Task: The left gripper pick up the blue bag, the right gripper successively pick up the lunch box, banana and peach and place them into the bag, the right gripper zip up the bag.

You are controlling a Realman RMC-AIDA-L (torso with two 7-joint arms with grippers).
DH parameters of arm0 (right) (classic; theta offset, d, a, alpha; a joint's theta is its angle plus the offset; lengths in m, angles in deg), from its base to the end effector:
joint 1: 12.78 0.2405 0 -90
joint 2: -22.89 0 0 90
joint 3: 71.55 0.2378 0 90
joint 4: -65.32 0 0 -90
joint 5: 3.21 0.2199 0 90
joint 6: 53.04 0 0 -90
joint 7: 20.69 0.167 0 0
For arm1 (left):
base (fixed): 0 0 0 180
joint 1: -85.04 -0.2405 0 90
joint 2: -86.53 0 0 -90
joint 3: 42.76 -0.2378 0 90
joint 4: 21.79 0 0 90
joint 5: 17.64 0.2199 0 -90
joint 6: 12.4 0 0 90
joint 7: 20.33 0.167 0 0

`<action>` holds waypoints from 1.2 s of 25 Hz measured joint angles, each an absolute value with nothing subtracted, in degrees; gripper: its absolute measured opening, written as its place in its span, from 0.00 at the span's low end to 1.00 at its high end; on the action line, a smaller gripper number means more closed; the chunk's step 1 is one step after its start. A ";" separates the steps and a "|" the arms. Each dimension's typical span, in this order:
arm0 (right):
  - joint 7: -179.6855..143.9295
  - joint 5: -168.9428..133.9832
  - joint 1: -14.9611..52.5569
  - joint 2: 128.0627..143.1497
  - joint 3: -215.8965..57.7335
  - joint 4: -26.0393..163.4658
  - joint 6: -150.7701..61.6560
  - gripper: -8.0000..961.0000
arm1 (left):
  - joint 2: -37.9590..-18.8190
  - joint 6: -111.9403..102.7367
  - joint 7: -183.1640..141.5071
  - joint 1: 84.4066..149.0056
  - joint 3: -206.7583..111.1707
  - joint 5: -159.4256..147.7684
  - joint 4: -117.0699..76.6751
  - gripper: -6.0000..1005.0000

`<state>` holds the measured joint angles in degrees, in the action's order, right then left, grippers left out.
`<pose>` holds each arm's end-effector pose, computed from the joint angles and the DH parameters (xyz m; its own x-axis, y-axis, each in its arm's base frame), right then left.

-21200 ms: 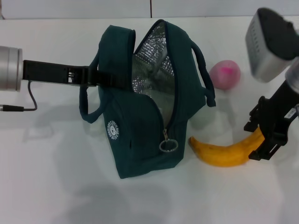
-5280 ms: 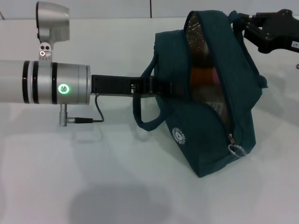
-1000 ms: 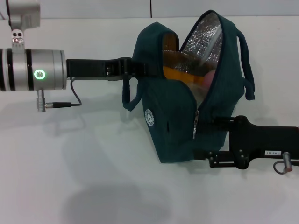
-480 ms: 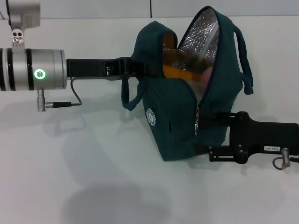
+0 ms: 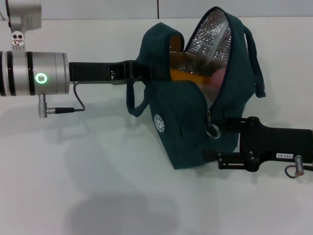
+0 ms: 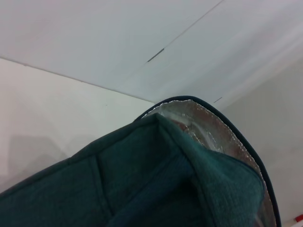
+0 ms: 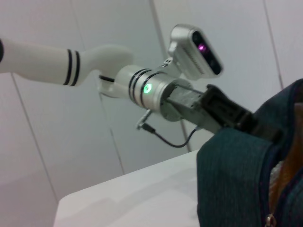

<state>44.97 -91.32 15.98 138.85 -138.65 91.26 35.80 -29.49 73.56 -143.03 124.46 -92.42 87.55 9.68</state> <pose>0.2234 0.3045 -0.0527 0.7821 -0.2324 -0.5781 -0.2953 -0.9553 -0.0155 -0.1883 0.3721 -0.0219 0.3619 0.8259 0.4323 0.8116 -0.5073 0.2898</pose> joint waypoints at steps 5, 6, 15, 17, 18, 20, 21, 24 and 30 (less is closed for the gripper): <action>44.90 -90.65 15.60 138.81 -138.52 91.30 34.68 0.77 | -29.49 73.56 -143.08 124.44 -92.42 87.55 9.68 0.08; 44.89 -90.63 15.61 138.81 -138.53 91.30 34.51 0.77 | -29.48 73.56 -143.11 124.43 -92.42 87.55 9.68 0.08; 44.87 -89.32 15.07 138.60 -138.37 91.41 33.89 0.76 | -29.49 73.56 -143.17 124.23 -92.42 87.54 9.68 0.09; 44.88 -89.03 15.01 138.55 -138.10 91.47 33.30 0.75 | -29.48 73.56 -143.09 124.23 -92.42 87.54 9.68 0.09; 44.90 -89.03 15.00 138.54 -138.08 91.47 33.03 0.75 | -29.48 73.56 -143.08 124.23 -92.42 87.55 9.68 0.09; 45.02 -89.03 14.99 138.55 -138.08 91.49 32.26 0.68 | -29.47 73.56 -143.08 124.23 -92.42 87.55 9.68 0.09; 45.08 -89.03 14.99 138.55 -138.08 91.50 31.97 0.65 | -29.44 73.56 -143.09 124.25 -92.42 87.55 9.68 0.09; 45.03 -89.03 15.00 138.55 -138.08 91.50 31.71 0.54 | -29.41 73.56 -143.11 124.29 -92.42 87.57 9.68 0.09; 44.95 -89.03 14.95 138.55 -137.93 91.82 31.88 0.32 | -29.33 73.56 -143.06 124.27 -92.42 87.57 9.68 0.09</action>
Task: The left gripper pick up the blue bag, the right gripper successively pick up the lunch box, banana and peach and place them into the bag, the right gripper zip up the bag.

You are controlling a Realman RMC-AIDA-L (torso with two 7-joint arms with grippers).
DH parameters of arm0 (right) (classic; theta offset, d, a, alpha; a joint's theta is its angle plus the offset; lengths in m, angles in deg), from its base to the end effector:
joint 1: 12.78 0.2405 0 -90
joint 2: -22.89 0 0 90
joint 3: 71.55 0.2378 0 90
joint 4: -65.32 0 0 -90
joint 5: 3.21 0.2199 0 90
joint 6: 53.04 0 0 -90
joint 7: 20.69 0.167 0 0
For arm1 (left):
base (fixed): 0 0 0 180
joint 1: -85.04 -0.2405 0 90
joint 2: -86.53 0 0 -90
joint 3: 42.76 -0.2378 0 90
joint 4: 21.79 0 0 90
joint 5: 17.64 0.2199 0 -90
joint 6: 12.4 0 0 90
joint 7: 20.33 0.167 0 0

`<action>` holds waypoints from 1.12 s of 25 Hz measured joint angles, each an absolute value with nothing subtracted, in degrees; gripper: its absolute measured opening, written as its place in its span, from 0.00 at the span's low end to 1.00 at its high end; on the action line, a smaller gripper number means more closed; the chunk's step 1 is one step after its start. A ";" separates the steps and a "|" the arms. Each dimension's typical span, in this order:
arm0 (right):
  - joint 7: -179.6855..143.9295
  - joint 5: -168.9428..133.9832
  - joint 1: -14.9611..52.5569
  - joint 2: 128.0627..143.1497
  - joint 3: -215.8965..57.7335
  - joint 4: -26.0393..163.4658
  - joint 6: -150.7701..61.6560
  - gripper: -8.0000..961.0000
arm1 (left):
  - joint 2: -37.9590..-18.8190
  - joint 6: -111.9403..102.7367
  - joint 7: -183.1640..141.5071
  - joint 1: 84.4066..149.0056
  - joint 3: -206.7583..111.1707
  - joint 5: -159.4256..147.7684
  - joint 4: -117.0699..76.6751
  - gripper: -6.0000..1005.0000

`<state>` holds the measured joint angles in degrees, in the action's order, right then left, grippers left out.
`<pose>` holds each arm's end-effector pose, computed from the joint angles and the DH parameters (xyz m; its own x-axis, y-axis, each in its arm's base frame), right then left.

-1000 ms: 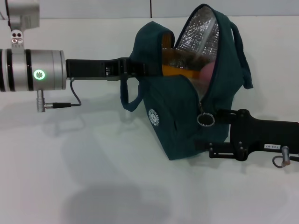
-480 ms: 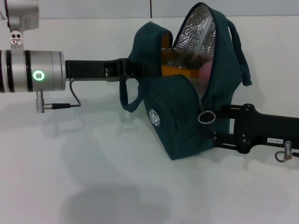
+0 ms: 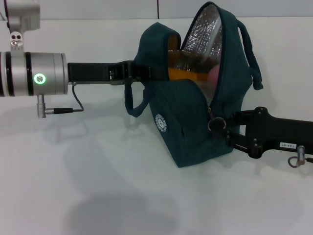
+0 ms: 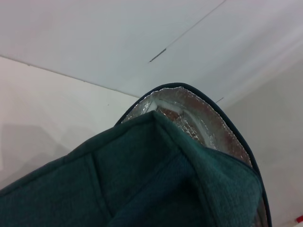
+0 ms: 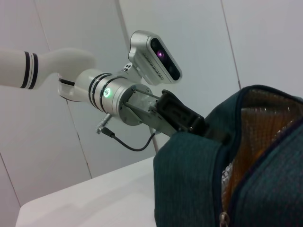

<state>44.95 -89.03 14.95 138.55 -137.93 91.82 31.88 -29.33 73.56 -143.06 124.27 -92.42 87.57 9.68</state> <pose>0.2323 0.3168 -0.0464 0.7741 -0.2339 -0.5883 -0.3536 -0.9306 -0.0953 -0.1902 0.3719 -0.0209 0.3598 0.8267 0.4326 0.8142 -0.5046 0.2872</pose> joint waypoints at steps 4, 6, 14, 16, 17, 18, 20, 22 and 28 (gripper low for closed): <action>44.95 -88.99 14.96 138.55 -137.91 91.88 32.09 0.26 | -29.31 73.56 -143.05 124.38 -92.42 87.57 9.68 0.09; 44.95 -88.87 14.93 138.51 -137.90 91.88 32.33 0.27 | -29.27 73.56 -143.03 124.42 -92.42 87.57 9.68 0.10; 44.90 -88.46 14.73 138.31 -137.81 91.98 32.88 0.24 | -29.22 73.53 -143.03 124.51 -92.42 87.57 9.68 0.10; 44.86 -88.46 14.73 138.30 -137.82 92.01 32.89 0.23 | -29.22 73.51 -143.03 124.52 -92.41 87.57 9.68 0.10; 44.71 -88.46 14.73 138.30 -137.82 92.04 32.90 0.23 | -29.22 73.50 -143.03 124.52 -92.42 87.56 9.68 0.10; 44.52 -88.46 14.73 138.29 -137.82 92.03 32.91 0.22 | -29.22 73.49 -143.03 124.53 -92.42 87.56 9.68 0.10; 44.18 -88.46 14.69 138.29 -137.82 92.04 32.91 0.16 | -29.22 73.48 -143.03 124.54 -92.42 87.56 9.68 0.10; 44.09 -88.46 14.60 138.29 -137.82 92.04 32.91 0.10 | -29.22 73.47 -143.03 124.55 -92.42 87.56 9.68 0.10; 44.02 -88.45 12.48 138.38 -137.82 94.91 33.51 0.03 | -29.46 73.49 -142.19 124.43 -92.42 87.56 9.68 0.10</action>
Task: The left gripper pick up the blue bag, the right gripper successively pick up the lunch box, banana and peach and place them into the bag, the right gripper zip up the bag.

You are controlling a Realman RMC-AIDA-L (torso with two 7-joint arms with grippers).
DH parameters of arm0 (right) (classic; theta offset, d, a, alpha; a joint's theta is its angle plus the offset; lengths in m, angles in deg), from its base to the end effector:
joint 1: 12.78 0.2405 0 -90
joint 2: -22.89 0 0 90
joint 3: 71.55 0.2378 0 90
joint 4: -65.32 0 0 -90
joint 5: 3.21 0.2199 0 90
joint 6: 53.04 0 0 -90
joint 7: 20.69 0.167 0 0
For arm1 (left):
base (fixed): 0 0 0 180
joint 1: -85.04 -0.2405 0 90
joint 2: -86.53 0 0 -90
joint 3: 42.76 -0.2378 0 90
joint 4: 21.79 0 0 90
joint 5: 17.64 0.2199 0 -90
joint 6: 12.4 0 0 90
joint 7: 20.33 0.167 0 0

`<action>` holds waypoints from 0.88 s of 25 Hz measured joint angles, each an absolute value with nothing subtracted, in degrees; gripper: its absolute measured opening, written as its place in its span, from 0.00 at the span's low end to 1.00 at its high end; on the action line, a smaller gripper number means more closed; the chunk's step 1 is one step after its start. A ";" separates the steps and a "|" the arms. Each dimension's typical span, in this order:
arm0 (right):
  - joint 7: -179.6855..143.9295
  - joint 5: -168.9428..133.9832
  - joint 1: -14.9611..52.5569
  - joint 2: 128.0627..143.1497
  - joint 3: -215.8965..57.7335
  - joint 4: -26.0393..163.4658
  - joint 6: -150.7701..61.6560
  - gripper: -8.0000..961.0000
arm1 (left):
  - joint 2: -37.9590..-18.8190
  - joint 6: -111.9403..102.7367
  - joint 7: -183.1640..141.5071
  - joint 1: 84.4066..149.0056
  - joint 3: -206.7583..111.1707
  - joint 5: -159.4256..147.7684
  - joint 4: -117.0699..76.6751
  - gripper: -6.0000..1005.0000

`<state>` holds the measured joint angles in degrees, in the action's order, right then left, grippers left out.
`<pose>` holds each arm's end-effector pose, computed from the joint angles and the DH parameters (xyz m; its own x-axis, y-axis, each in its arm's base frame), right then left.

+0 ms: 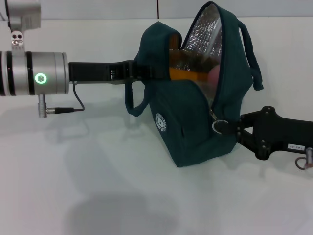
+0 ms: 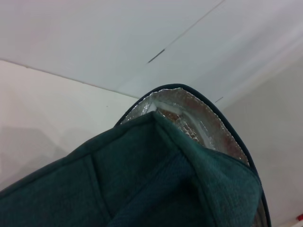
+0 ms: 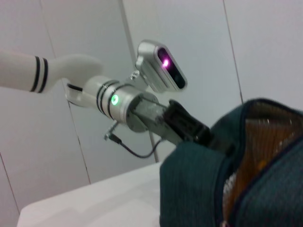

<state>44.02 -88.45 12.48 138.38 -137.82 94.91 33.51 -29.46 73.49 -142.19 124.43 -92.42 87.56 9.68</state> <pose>0.2347 0.3118 -0.0366 0.7752 -0.1941 -0.6011 -0.3282 -0.9368 -0.1208 -0.1887 0.3723 -0.0217 0.3732 0.8183 0.4370 0.8071 -0.5187 0.2820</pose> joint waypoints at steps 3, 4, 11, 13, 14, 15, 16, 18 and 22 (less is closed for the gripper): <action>44.00 -86.97 10.95 138.49 -137.82 97.01 35.20 0.02 | -29.83 73.52 -141.32 124.21 -92.41 87.54 9.68 0.10; 44.00 -86.25 10.76 138.49 -137.82 97.25 35.63 0.02 | -29.97 73.52 -141.09 124.16 -92.42 87.54 9.68 0.10; 42.36 -82.80 10.65 138.71 -138.06 97.99 36.73 0.02 | -30.71 73.55 -139.21 124.10 -92.41 87.43 9.62 0.17; 41.82 -81.56 10.83 138.79 -138.24 98.03 36.77 0.02 | -30.76 73.51 -138.31 123.91 -91.89 86.86 9.40 0.23; 41.57 -80.93 10.92 138.81 -138.28 98.03 36.80 0.02 | -30.84 73.51 -137.68 123.69 -91.19 86.28 9.32 0.26; 41.36 -80.36 10.99 138.81 -138.30 98.03 36.80 0.02 | -30.89 73.50 -137.14 123.45 -90.47 85.67 9.27 0.29; 41.23 -79.90 11.02 138.81 -138.31 98.03 36.82 0.02 | -30.98 73.49 -136.57 122.85 -89.18 84.77 9.24 0.34; 40.82 -78.54 11.07 138.82 -138.33 98.03 36.83 0.02 | -31.01 73.47 -136.23 122.08 -87.49 83.52 9.21 0.44; 40.09 -76.36 11.12 138.82 -138.33 98.47 36.83 0.02 | -31.03 73.68 -134.93 120.00 -85.41 80.95 9.45 0.58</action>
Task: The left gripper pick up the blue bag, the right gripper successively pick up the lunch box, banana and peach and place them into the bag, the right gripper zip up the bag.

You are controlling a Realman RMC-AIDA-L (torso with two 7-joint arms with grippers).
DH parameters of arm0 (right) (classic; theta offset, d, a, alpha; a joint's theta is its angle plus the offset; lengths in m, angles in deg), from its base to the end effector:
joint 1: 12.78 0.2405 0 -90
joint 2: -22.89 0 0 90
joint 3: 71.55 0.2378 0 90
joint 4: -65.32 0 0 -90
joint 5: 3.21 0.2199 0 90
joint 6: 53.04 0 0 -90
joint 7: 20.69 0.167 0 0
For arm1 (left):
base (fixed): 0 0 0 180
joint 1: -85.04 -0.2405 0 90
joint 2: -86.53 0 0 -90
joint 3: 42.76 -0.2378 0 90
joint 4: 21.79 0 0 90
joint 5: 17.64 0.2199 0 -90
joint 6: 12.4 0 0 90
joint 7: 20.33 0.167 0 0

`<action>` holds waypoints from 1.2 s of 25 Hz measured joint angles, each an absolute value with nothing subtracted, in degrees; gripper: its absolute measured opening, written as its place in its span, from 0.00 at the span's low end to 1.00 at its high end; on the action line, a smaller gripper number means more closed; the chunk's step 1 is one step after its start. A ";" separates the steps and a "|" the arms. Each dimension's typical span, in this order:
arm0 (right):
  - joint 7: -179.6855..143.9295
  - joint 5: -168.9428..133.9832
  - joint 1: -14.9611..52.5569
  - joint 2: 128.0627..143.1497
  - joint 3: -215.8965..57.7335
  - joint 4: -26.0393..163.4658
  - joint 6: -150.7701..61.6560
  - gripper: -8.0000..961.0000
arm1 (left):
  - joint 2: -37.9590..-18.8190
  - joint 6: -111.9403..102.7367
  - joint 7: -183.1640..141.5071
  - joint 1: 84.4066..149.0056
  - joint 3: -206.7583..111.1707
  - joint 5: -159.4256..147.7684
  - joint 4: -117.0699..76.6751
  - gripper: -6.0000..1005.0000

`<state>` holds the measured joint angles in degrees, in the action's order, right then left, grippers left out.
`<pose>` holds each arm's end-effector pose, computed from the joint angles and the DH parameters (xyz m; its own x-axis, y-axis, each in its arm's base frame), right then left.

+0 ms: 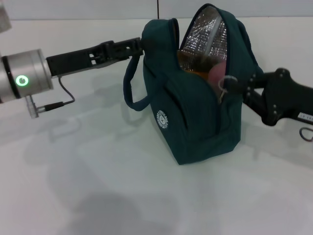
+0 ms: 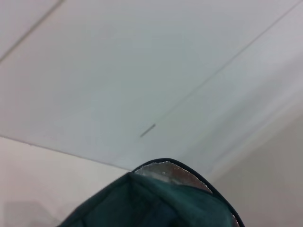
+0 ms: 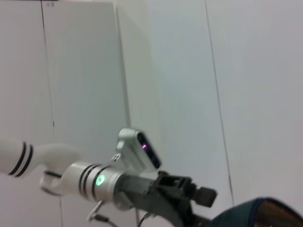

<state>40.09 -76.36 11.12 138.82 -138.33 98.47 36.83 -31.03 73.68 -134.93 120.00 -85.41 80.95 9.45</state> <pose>0.2066 0.3223 -0.0076 0.6718 -0.0285 -0.7401 -0.2802 -0.9348 -0.2183 -0.2033 0.3716 -0.0016 0.2634 0.7290 0.6318 0.7851 -0.5425 0.2987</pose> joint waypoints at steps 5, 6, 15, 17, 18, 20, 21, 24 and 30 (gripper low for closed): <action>39.80 -75.02 12.94 138.81 -138.12 99.33 35.44 0.02 | -31.31 73.92 -131.77 116.84 -85.17 78.20 9.68 0.71; 39.79 -74.91 13.50 138.81 -138.03 99.38 35.05 0.02 | -31.41 74.03 -130.89 116.35 -85.17 77.73 9.68 0.73; 39.77 -72.56 20.02 138.76 -138.33 99.37 28.74 0.02 | -31.02 78.50 -125.92 111.29 -85.05 73.68 9.73 0.77; 39.82 -72.67 21.44 138.75 -139.05 99.02 28.14 0.02 | -30.49 79.86 -125.75 110.72 -85.04 73.48 9.78 0.77; 39.89 -72.67 21.90 138.74 -139.73 98.97 28.12 0.02 | -30.08 81.08 -125.68 110.43 -85.04 73.49 9.80 0.77; 40.02 -72.43 22.95 138.91 -142.36 99.06 28.11 0.02 | -29.57 82.94 -125.29 109.87 -85.09 73.66 9.85 0.77; 40.04 -72.12 23.37 138.96 -143.56 99.16 28.05 0.02 | -29.48 83.23 -125.18 109.68 -85.11 73.73 9.87 0.77; 39.98 -70.15 24.75 139.06 -148.12 99.15 27.74 0.02 | -29.54 83.55 -124.24 109.16 -85.35 75.02 9.88 0.77; 39.94 -68.17 25.08 139.07 -150.92 99.24 26.57 0.02 | -31.28 82.19 -120.68 110.37 -85.46 77.87 9.66 0.76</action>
